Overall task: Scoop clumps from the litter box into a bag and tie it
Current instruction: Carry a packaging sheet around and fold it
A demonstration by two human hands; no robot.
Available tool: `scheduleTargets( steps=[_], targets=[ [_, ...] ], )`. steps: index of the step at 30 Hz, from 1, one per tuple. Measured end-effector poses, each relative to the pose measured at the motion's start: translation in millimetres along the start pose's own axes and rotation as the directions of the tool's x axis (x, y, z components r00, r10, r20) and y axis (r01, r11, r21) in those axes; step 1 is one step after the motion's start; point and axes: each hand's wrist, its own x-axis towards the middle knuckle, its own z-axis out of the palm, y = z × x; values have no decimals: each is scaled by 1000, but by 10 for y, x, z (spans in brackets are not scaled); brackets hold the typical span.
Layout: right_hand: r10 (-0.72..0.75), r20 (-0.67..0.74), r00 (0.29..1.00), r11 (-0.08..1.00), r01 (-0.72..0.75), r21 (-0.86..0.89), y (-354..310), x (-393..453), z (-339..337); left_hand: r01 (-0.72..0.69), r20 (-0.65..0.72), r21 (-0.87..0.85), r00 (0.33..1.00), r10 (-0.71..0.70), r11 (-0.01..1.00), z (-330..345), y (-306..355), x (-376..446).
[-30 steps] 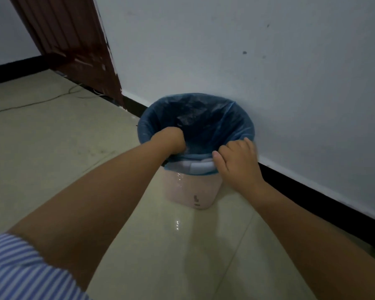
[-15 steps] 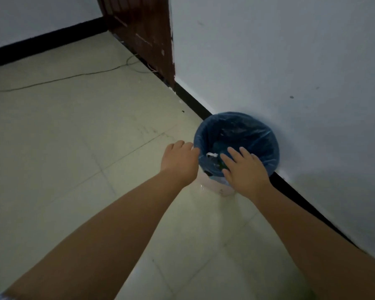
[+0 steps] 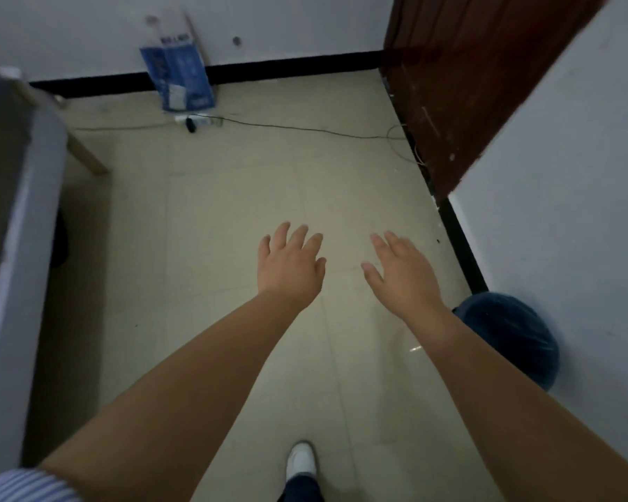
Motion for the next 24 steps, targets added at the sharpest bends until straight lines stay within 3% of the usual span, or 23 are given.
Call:
scheduleTargets(
  steps=[5, 14, 18, 24],
  targets=[
    [-78, 72, 994, 996, 81, -43, -720, 620, -300, 173, 34, -51, 985, -171, 984, -333, -730, 212],
    [-74, 187, 980, 986, 100, -132, -1169, 2406, -697, 422, 143, -40, 899, -413, 906, -712, -1657, 1438],
    [-144, 250, 957, 973, 183, -138, -1534, 3422, -949, 468, 200, -23, 868, -455, 883, -1034, -2018, 2307],
    [-269, 261, 927, 940, 311, -138, -2398, 4848, -1333, 487, 161, -121, 869, -467, 865, -1667, -2596, 3598]
  ],
)
